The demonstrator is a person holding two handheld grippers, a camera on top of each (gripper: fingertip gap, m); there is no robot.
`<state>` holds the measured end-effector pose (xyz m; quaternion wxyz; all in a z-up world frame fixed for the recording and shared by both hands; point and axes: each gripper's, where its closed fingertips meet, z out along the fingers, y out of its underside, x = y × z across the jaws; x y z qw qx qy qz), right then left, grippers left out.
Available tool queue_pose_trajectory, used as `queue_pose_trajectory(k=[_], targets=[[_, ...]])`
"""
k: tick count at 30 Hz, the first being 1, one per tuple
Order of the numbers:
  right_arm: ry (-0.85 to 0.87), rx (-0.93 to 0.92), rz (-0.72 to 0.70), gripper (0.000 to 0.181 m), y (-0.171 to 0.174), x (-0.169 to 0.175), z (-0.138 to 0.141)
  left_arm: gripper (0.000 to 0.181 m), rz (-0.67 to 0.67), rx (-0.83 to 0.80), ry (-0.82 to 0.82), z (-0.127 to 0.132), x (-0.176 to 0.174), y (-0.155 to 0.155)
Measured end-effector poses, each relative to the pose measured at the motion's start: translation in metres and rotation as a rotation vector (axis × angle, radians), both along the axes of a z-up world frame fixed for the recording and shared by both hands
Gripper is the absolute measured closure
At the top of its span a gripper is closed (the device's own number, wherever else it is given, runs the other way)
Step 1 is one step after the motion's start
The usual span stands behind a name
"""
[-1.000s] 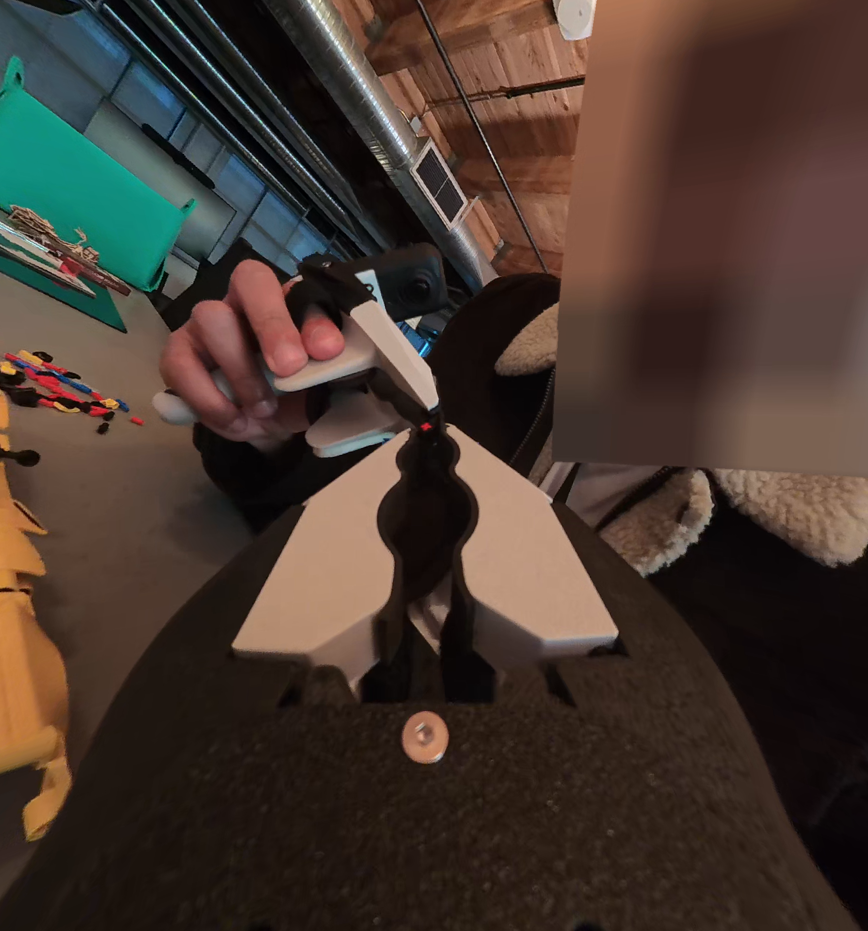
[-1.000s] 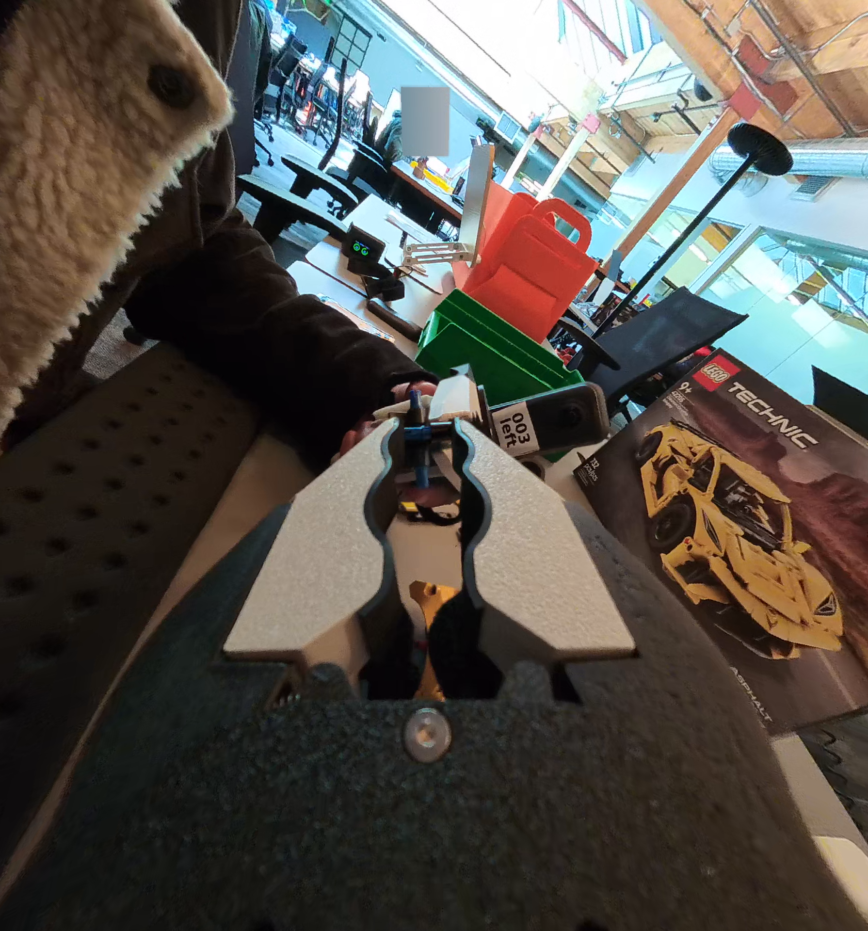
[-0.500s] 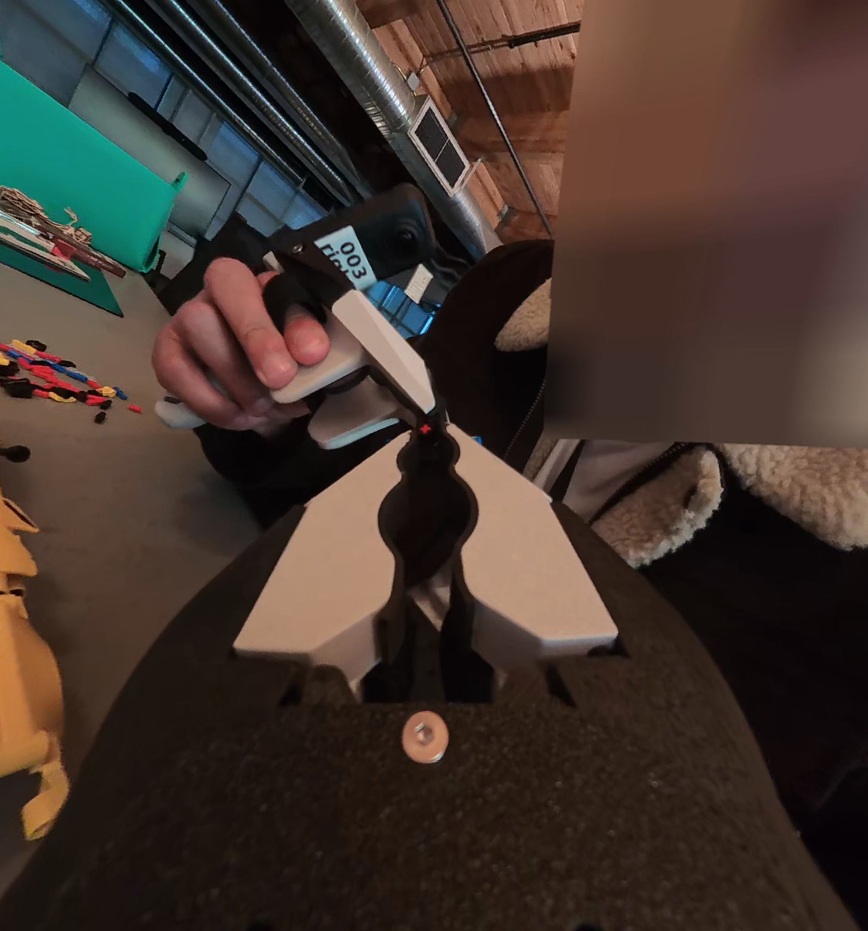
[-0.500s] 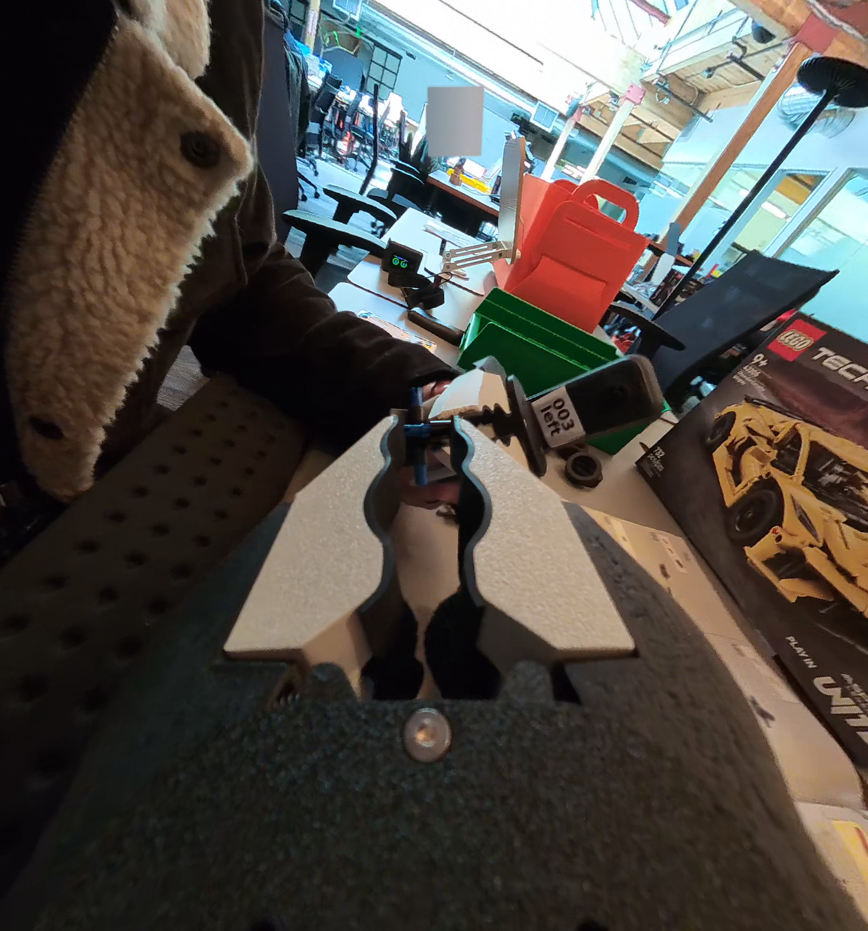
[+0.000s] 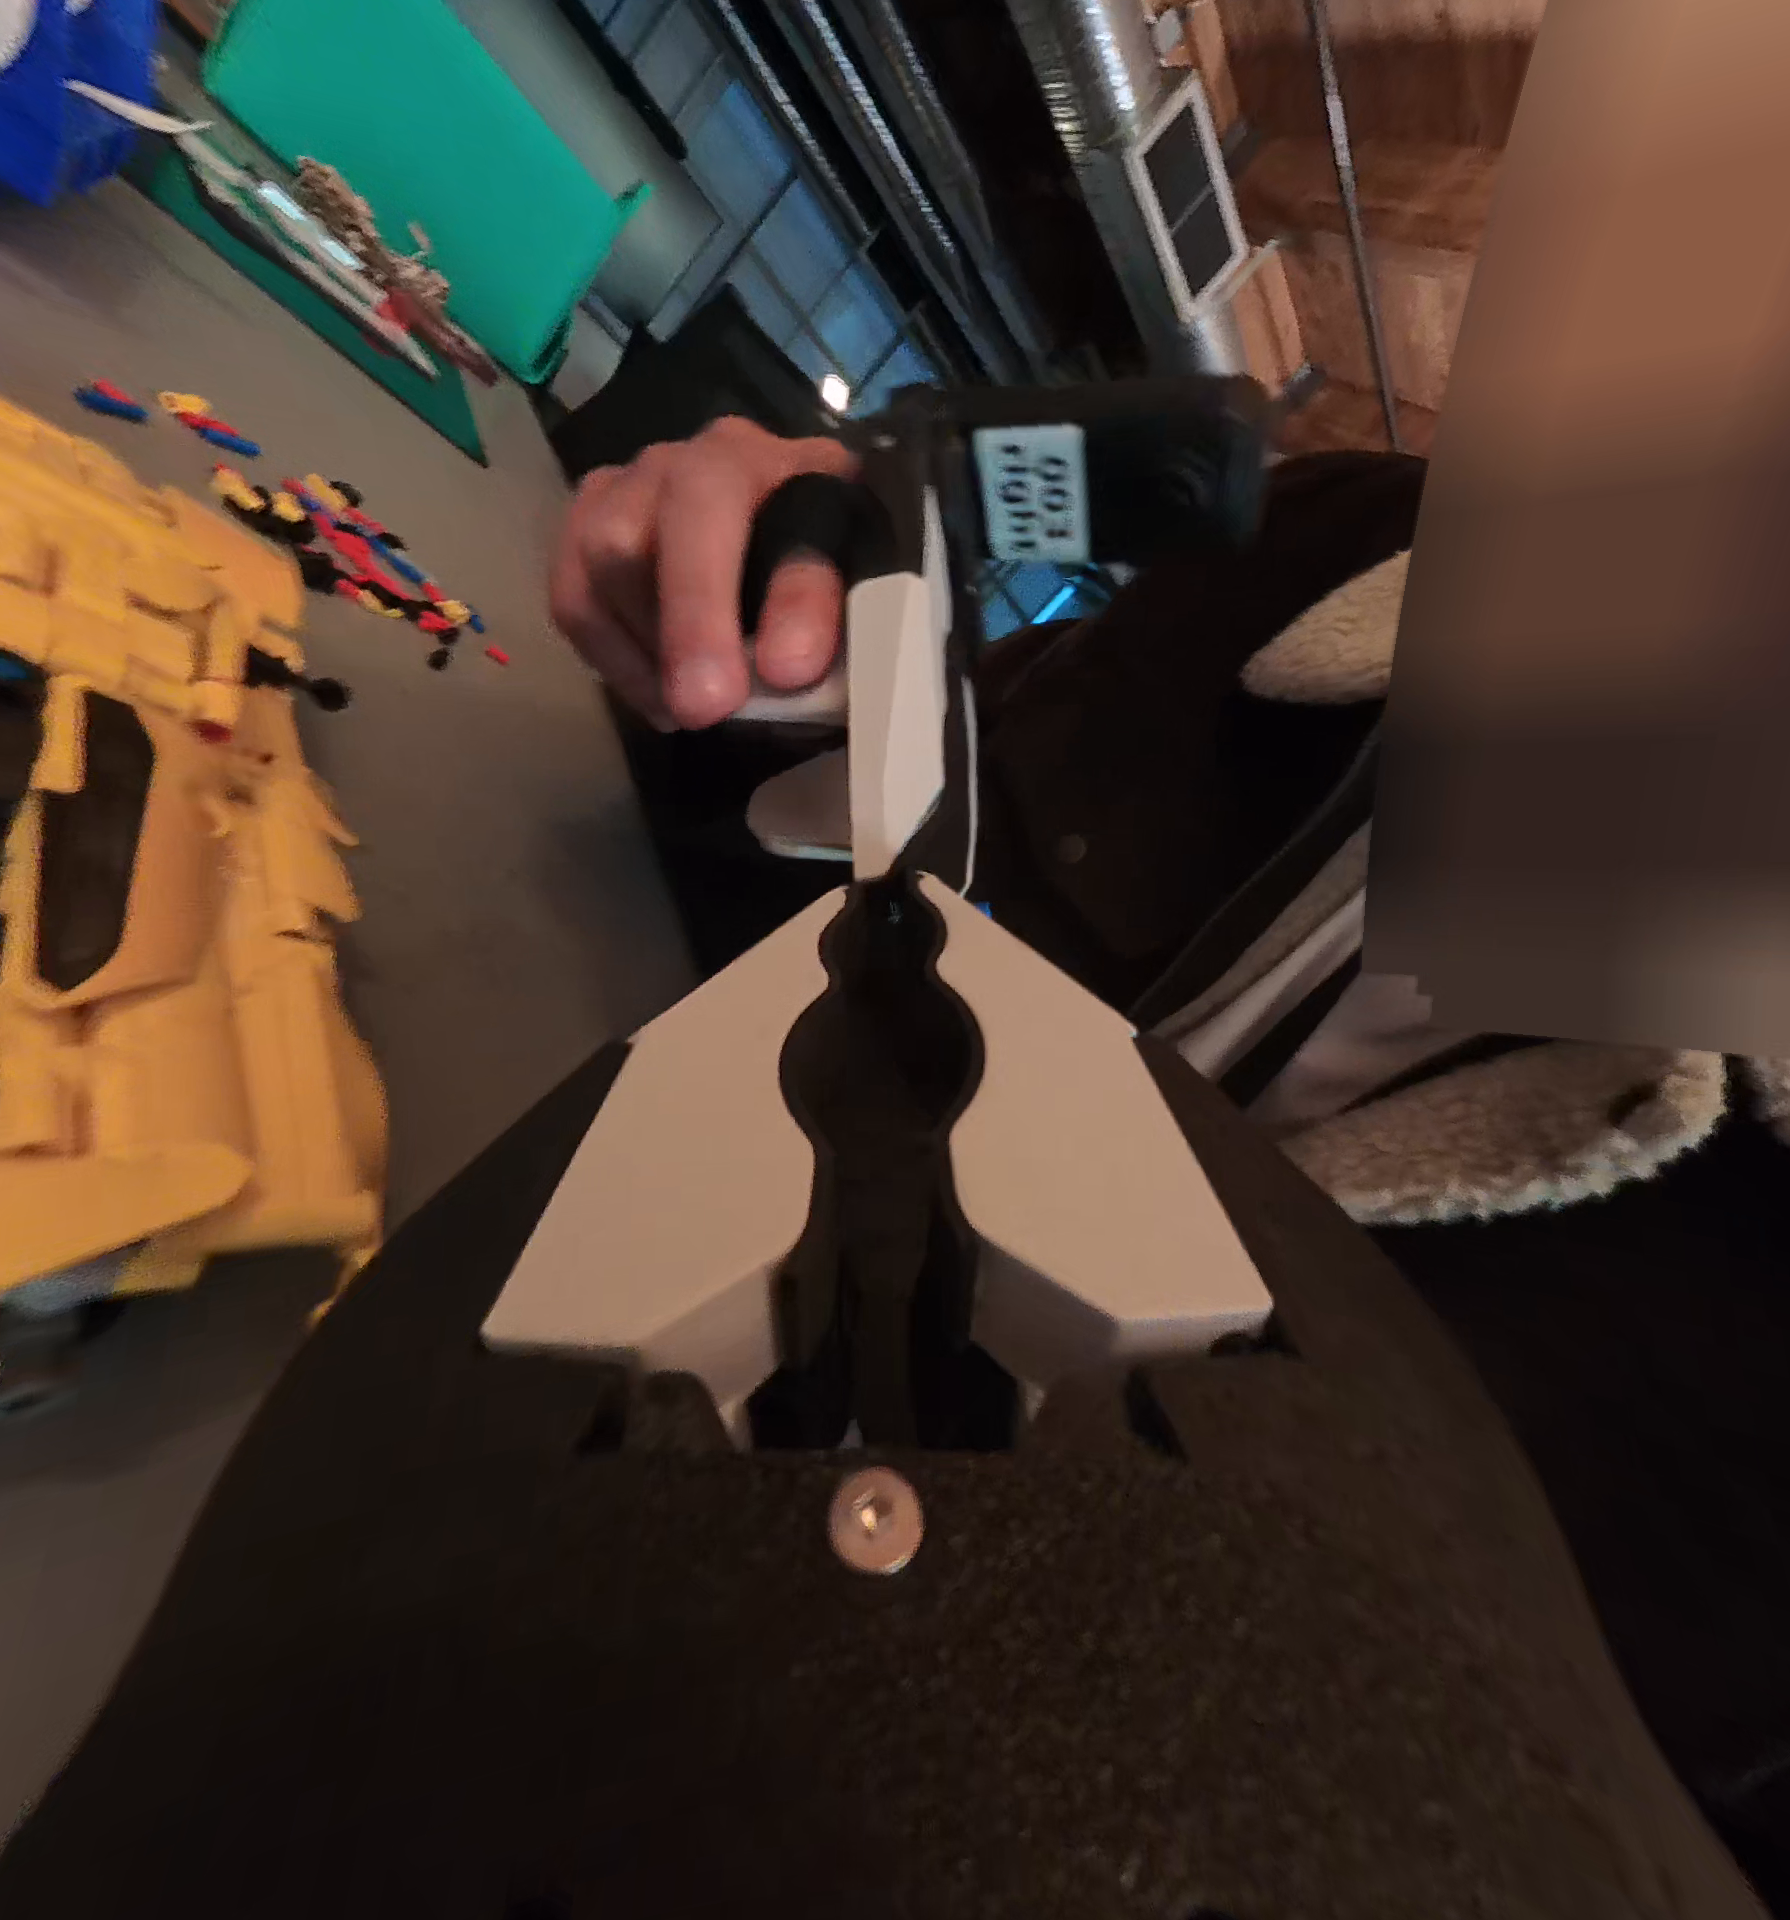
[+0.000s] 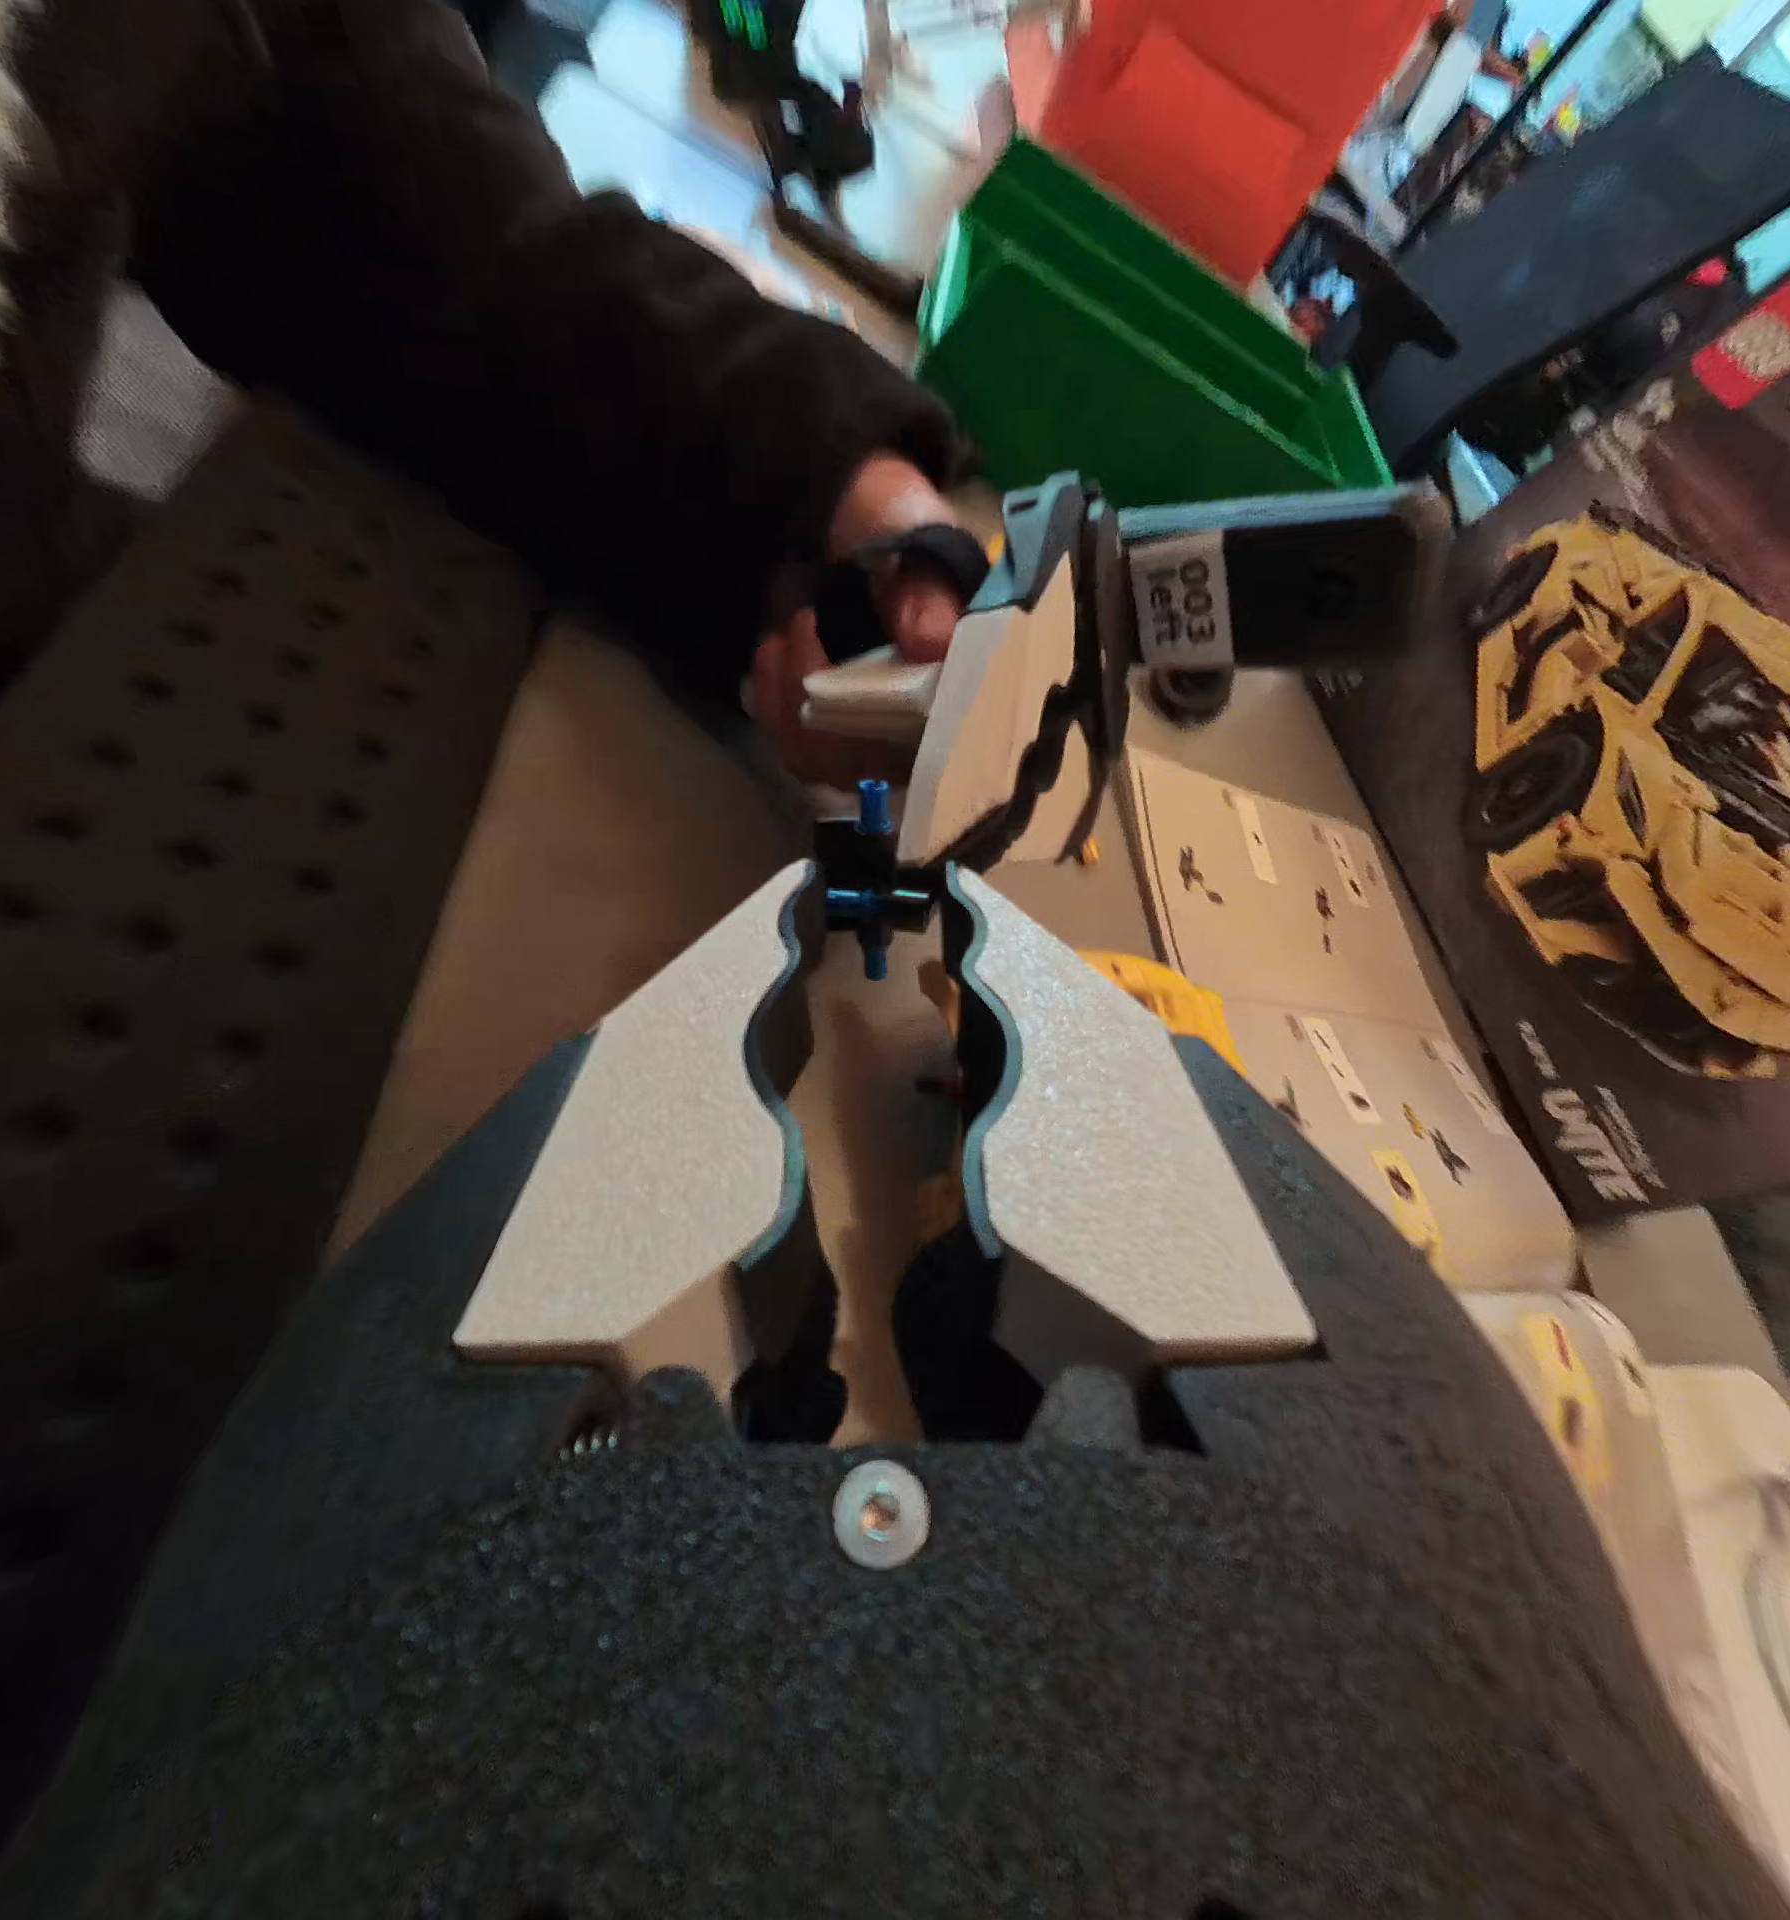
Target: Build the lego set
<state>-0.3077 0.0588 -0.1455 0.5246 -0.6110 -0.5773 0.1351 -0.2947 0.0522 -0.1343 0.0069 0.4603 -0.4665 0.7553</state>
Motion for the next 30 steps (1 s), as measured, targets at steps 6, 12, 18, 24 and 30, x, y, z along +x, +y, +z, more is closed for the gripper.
queue_pose_trajectory(k=[6,12,18,24,30], targets=[[-0.225,0.085,-0.169,0.160,0.023,0.016,-0.022,0.176,0.131,0.056,0.099,-0.020,0.011,0.021],[-0.286,0.088,-0.242,0.164,0.033,0.024,-0.031,0.176,0.200,0.083,0.132,-0.028,0.016,0.032],[-0.318,0.079,-0.289,0.164,0.036,0.026,-0.038,0.175,0.227,0.109,0.159,-0.035,0.019,0.035],[-0.389,0.138,-0.320,0.164,0.038,0.029,-0.040,0.175,0.256,0.186,0.164,-0.038,0.019,0.036],[-0.442,0.116,-0.268,0.164,0.030,0.027,-0.053,0.175,0.230,0.340,0.205,-0.052,0.017,0.029]])
